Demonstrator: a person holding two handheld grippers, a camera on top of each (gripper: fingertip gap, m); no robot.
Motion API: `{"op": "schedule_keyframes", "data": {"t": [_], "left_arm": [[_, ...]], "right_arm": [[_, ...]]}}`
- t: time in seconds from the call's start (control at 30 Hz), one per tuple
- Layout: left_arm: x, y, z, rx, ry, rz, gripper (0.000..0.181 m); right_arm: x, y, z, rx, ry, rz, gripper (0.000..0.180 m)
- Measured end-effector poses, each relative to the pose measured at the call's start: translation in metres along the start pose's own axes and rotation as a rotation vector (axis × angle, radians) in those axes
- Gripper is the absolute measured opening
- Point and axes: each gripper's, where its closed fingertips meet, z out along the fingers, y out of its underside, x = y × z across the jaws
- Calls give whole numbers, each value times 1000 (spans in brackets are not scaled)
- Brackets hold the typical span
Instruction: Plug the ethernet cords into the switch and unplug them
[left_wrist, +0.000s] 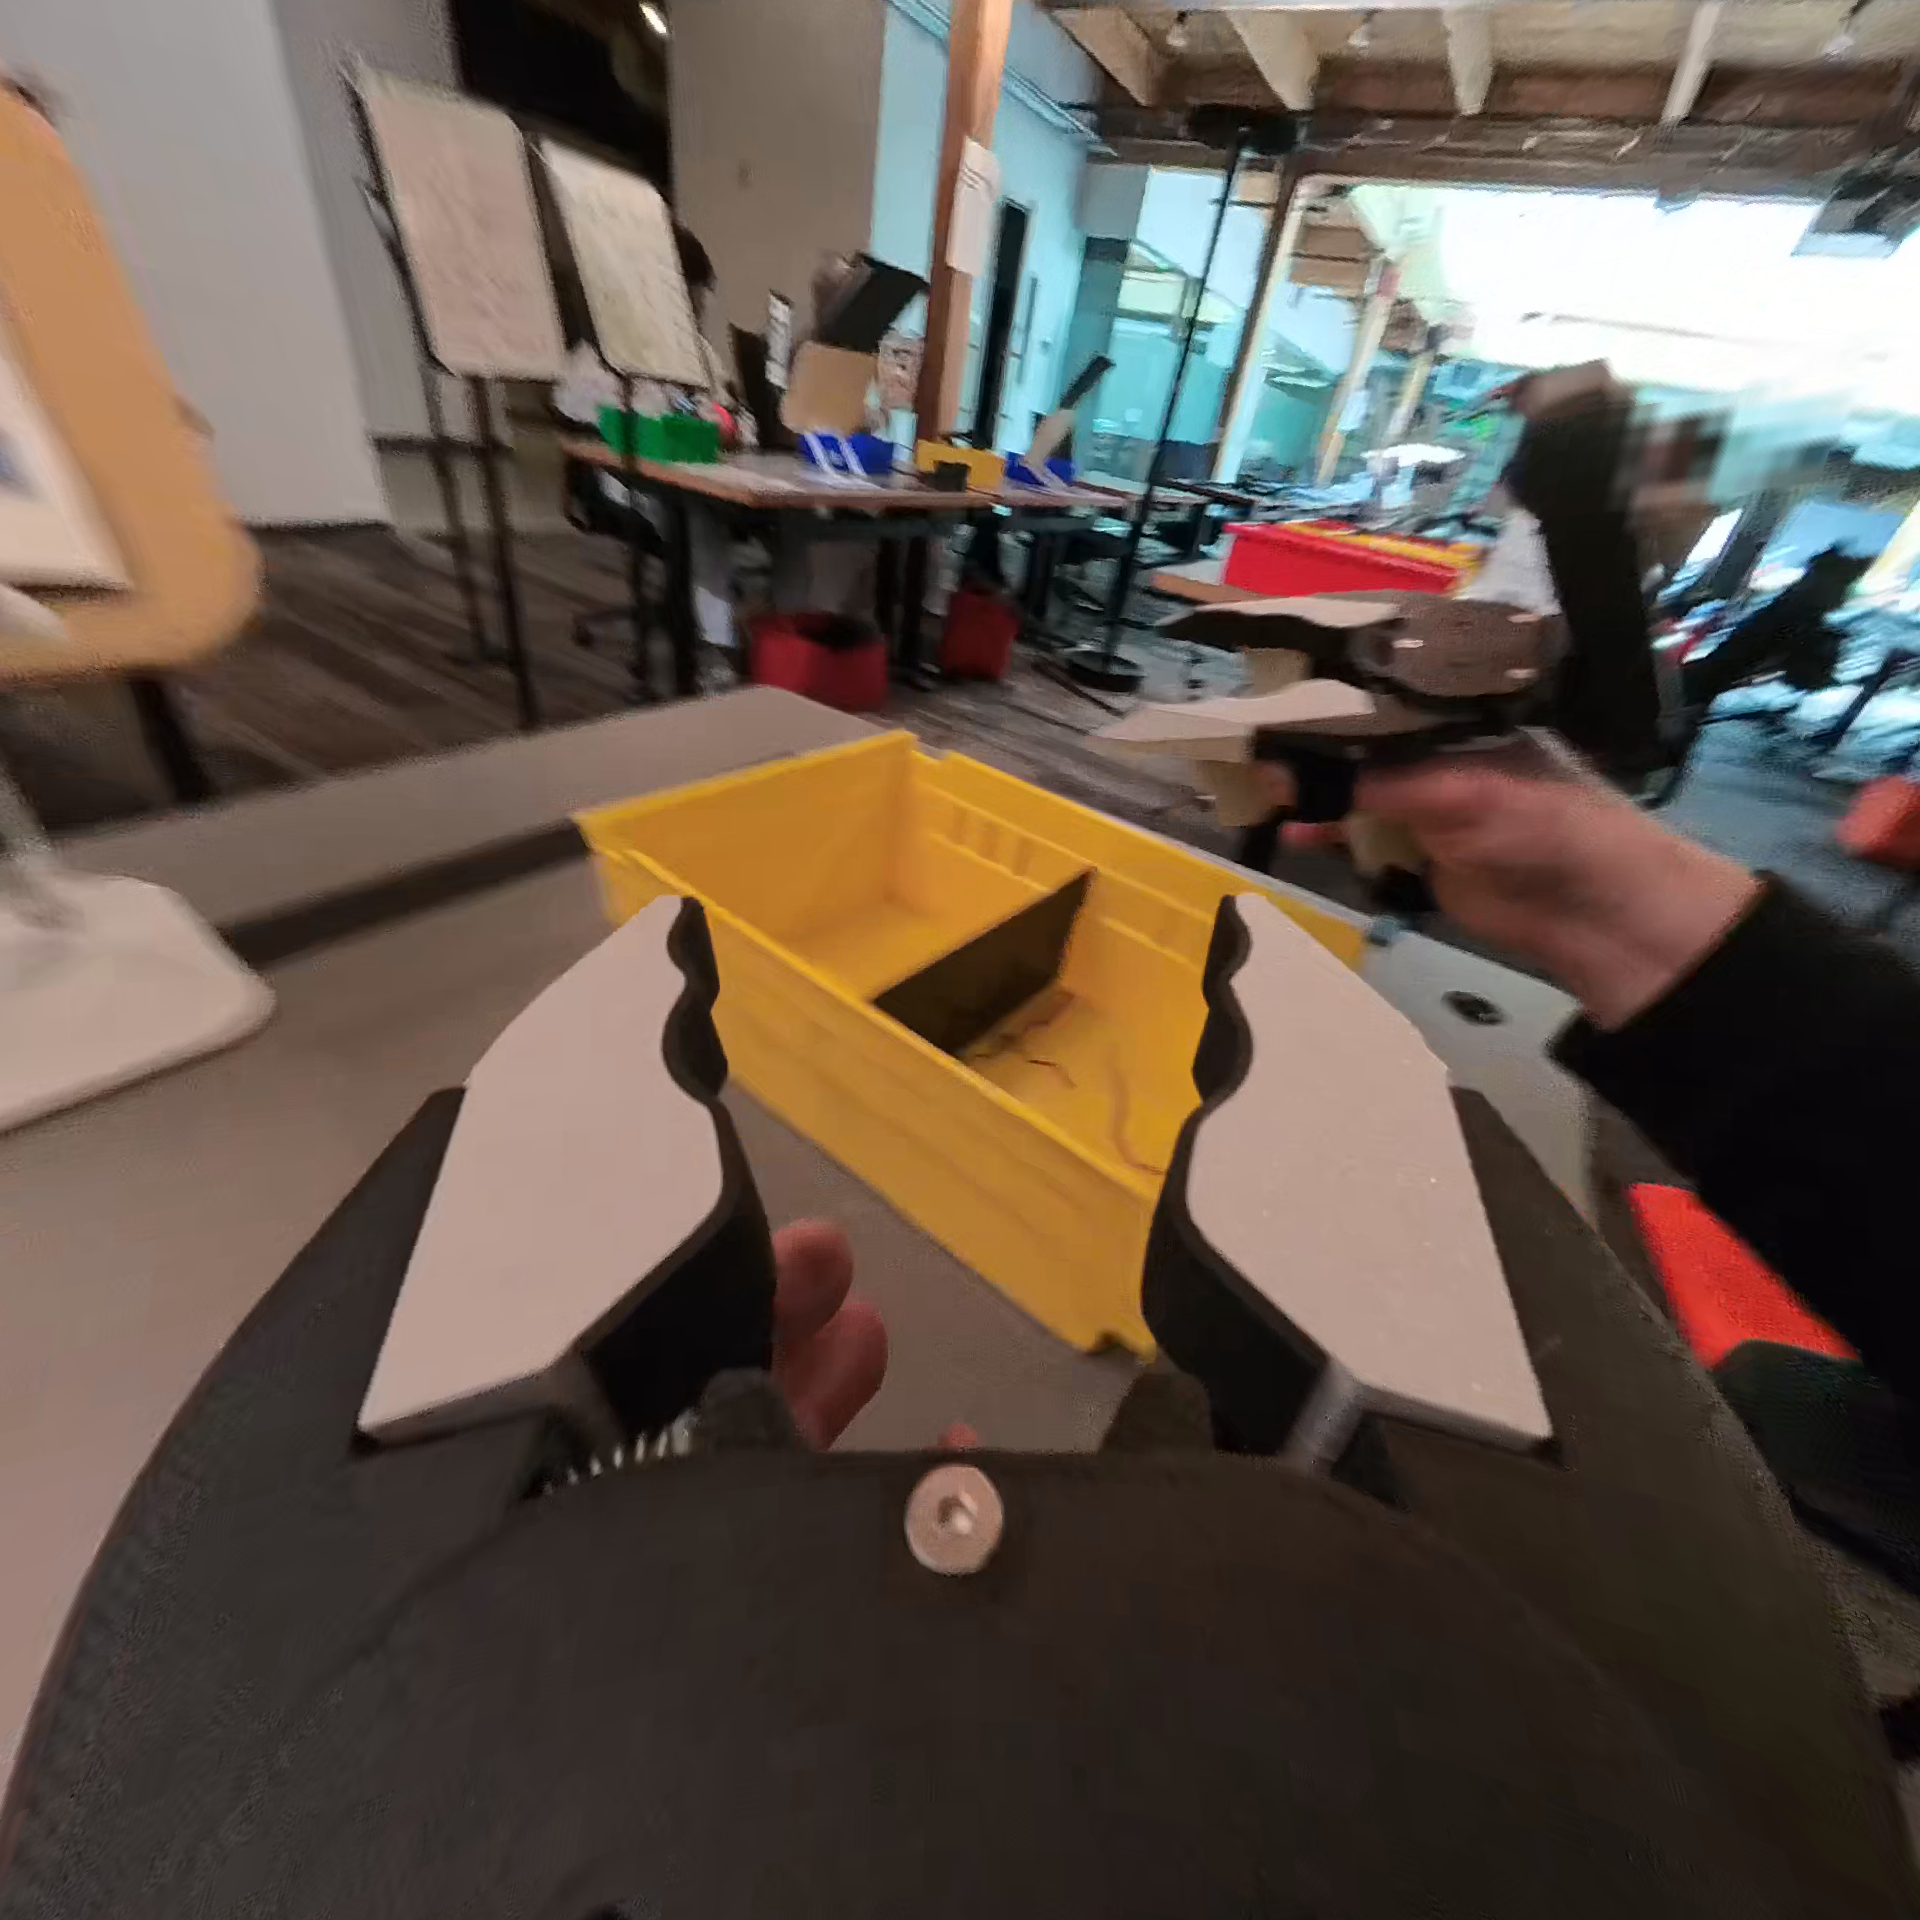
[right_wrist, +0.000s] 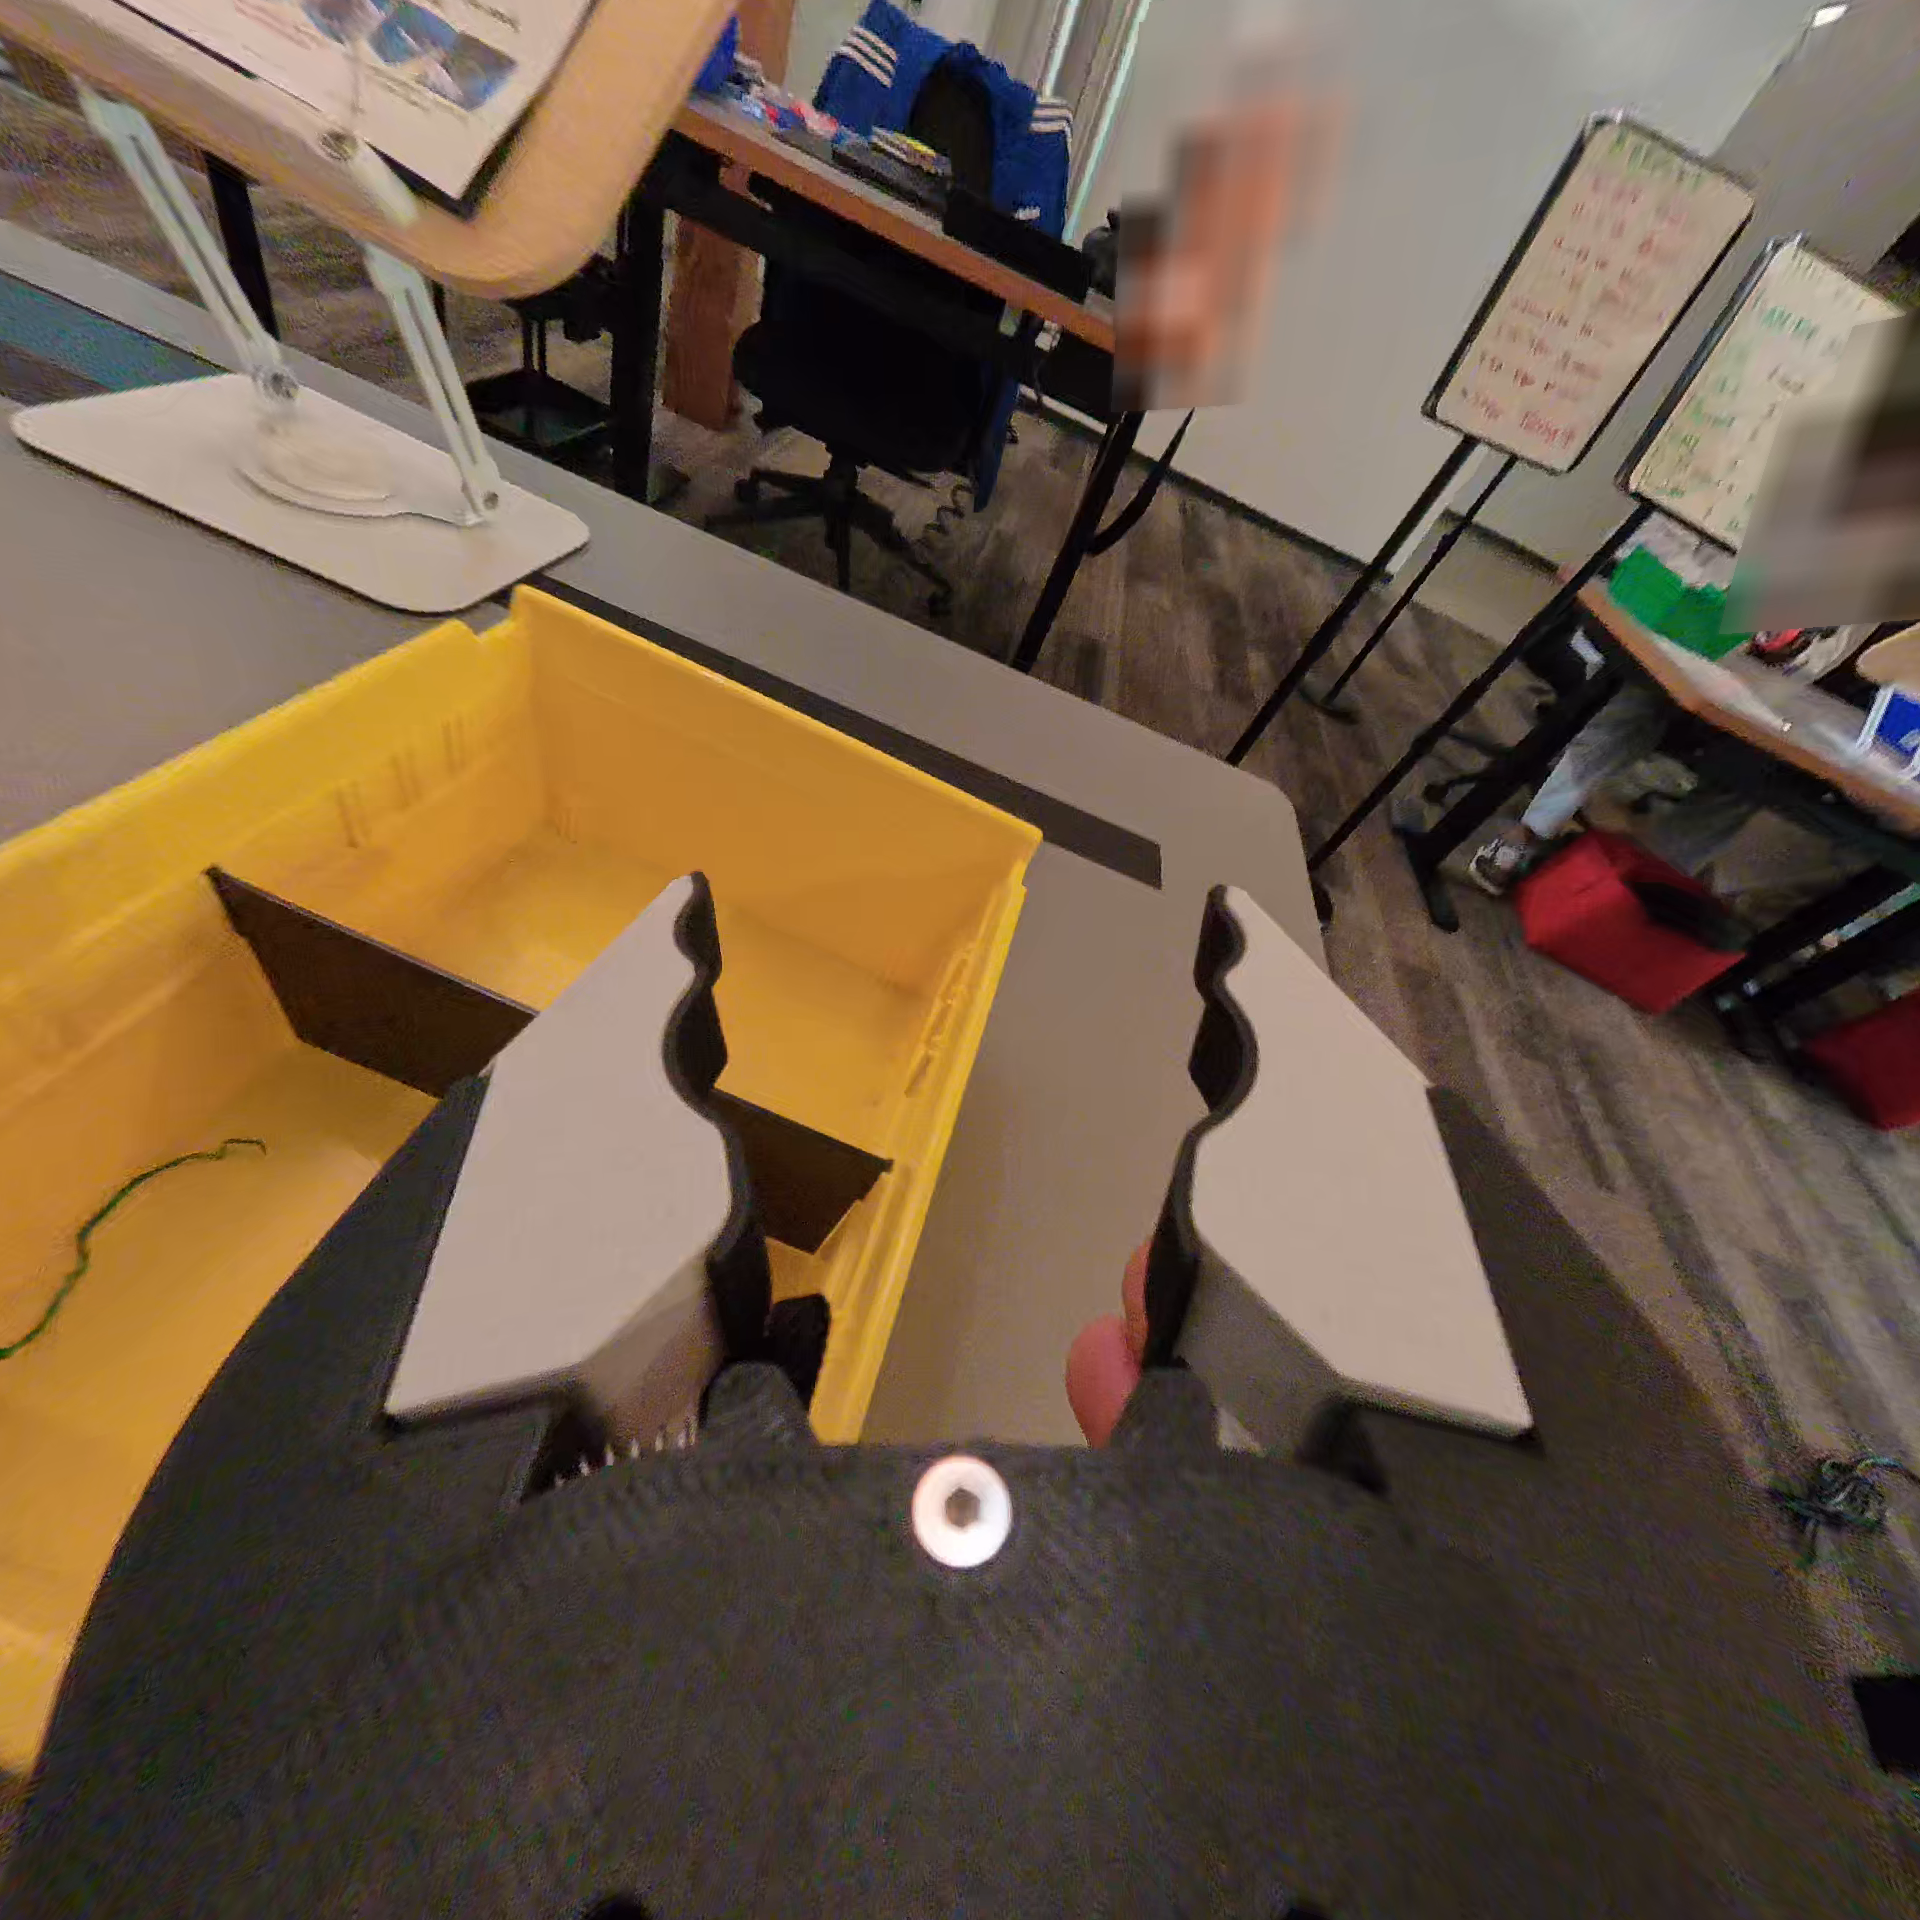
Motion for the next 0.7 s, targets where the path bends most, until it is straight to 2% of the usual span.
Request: {"op": "schedule_keyframes", "data": {"t": [0.1, 0.2, 0.3, 0.4, 0.53, 0.6, 0.7], "left_arm": [[-55, -32, -51, -1, -214, 217, 86], [-123, -51, -119, -28, -455, 319, 83], [-194, -55, -203, -79, -748, 387, 80], [-240, -42, -278, -201, -971, 449, 83], [-277, 2, -341, -391, -1105, 459, 83], [-285, 33, -352, -468, -1073, 359, 80], [-282, 56, -351, -460, -1006, 259, 60]], "right_arm": [[-31, -34, -21, 96, -10, -83, 86], [-81, -59, -34, 200, -85, -121, 84], [-124, -59, -36, 219, -154, -81, 83], [-149, -48, -30, 205, -165, -58, 85], [-196, -39, -23, 175, -260, -6, 82], [-209, -36, -19, 166, -245, -28, 73], [-216, -42, -17, 177, -198, -76, 78]]}}
